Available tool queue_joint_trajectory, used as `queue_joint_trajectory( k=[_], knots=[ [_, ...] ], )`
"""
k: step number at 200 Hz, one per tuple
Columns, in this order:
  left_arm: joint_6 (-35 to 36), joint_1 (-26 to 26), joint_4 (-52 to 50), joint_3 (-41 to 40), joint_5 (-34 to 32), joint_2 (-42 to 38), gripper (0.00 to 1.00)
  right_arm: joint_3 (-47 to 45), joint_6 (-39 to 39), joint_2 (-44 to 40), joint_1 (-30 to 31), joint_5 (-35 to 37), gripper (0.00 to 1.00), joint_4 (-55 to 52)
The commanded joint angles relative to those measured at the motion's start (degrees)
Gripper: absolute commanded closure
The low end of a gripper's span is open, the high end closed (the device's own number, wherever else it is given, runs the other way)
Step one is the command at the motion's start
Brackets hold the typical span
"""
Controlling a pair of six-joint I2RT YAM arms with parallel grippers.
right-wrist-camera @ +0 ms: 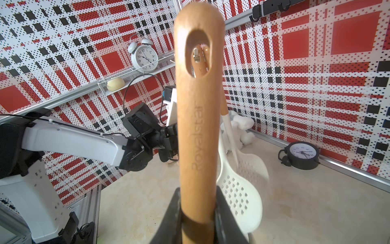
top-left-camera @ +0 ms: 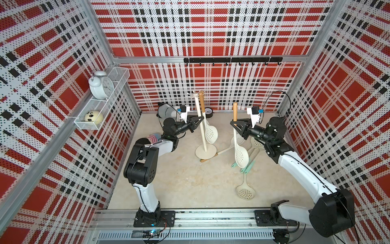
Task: Hang the skimmer on the kitchen utensil rack
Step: Adjust the rack at the center of the board.
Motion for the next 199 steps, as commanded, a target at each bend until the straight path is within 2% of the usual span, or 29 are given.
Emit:
queue_joint_trajectory(
  k=[1, 32, 42, 61, 81, 100, 128, 155, 199],
  knots=[
    [11.98, -3.79, -8.57, 1.8, -20.75, -10.28, 1.0, -1.35, -1.42, -3.38, -0.39, 2.75, 1.0, -1.7],
    [17.63, -10.54, -11.95, -0.48, -45.08, -16.06, 1.0, -3.18, -2.1, -5.92, -0.42, 6.51, 1.0, -3.94],
    [20.25, -14.11, -11.98, -1.03, -56.22, -17.04, 1.0, -3.58, -2.1, -6.25, -0.37, 6.73, 1.0, -4.12],
    [22.6, -19.31, -8.17, -2.23, -70.98, -17.29, 1.0, -4.33, -1.85, -6.38, -0.41, 6.55, 1.0, -3.97],
    [25.74, -23.46, -1.67, -2.87, -81.55, -15.95, 1.0, -5.14, -1.43, -6.67, -0.38, 6.61, 1.0, -3.39],
    [31.72, -26.39, 6.14, -2.4, -89.74, -12.89, 1.0, -5.57, -1.47, -6.94, -0.45, 6.59, 1.0, -3.45],
    [35.73, -28.26, 14.89, -0.8, -96.21, -7.62, 1.0, -5.96, -1.57, -6.95, -0.37, 6.27, 1.0, -3.59],
    [44.52, -30.29, 25.86, 1.37, -101.58, -1.98, 1.0, -6.35, -1.75, -6.78, -0.41, 5.93, 1.0, -3.77],
    [45.2, -31.76, 30.94, 1.06, -104.8, 2.07, 1.0, -7.02, -2.1, -6.56, -0.38, 5.54, 1.0, -3.77]
  ],
)
